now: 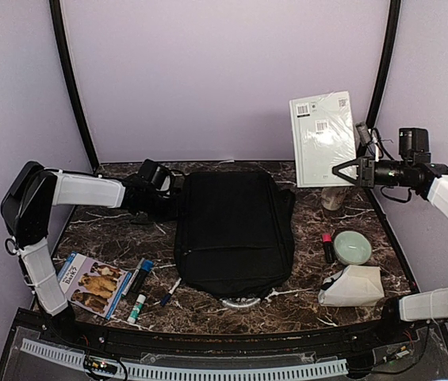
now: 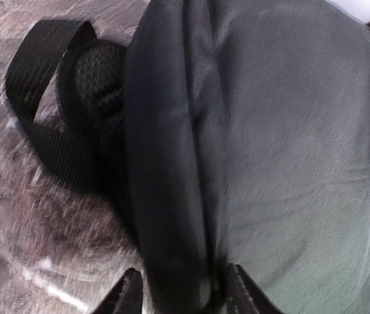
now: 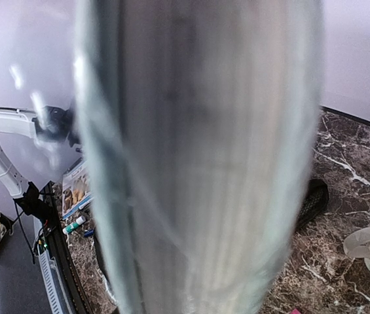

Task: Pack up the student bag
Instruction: Move the student bag to the center of the board.

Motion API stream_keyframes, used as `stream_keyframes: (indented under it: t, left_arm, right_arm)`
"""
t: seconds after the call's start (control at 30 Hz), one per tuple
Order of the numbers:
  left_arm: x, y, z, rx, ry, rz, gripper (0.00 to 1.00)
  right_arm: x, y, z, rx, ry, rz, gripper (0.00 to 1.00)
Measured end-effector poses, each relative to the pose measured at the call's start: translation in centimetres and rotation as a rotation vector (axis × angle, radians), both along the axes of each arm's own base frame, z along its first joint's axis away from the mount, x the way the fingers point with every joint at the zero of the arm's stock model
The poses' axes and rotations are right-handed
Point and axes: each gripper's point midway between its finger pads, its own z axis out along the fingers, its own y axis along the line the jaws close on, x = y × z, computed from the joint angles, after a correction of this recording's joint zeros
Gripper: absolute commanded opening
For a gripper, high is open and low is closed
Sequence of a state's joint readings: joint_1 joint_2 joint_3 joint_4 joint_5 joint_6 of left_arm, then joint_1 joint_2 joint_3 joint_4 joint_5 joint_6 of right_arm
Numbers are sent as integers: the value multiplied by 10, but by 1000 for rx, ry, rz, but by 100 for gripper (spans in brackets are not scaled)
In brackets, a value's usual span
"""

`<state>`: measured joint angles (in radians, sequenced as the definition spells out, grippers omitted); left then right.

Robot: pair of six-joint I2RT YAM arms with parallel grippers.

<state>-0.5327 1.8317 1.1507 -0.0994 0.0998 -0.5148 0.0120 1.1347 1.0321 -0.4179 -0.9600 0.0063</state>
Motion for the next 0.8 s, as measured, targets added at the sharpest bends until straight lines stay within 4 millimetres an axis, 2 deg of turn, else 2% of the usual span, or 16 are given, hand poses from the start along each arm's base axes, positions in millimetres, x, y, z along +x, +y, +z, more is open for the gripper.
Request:
stream_keyframes:
  t: [0.1, 0.17, 0.23, 0.33, 0.4, 0.43, 0.5, 0.6, 0.8]
  left_arm:
    - [-13, 6, 6, 86, -8, -13, 53]
    - [-24, 7, 20, 135, -34, -43, 53]
    - [-37, -3, 42, 181, -89, -117, 53]
    - [-68, -43, 74, 223, -195, -316, 54]
    - [-105, -82, 87, 248, -263, -510, 53]
    - [-117, -93, 88, 256, -277, -572, 53]
    - [-152, -117, 85, 285, -291, -725, 53]
    - [-182, -138, 72, 324, -279, -867, 55]
    - [-190, -151, 30, 394, -182, -957, 56]
  right_arm:
    - [0, 0, -1, 0, 1, 0, 0]
    - [0, 0, -1, 1, 2, 0, 0]
    - [0, 0, -2, 1, 3, -1, 0]
    - [0, 0, -2, 1, 2, -1, 0]
    - [0, 0, -2, -5, -4, 3, 0]
    - [-1, 0, -3, -9, -7, 5, 0]
    - [-2, -1, -3, -20, -8, 10, 0]
    - [-2, -2, -1, -36, -12, 7, 0]
    - [0, -4, 4, -48, -35, 4, 0]
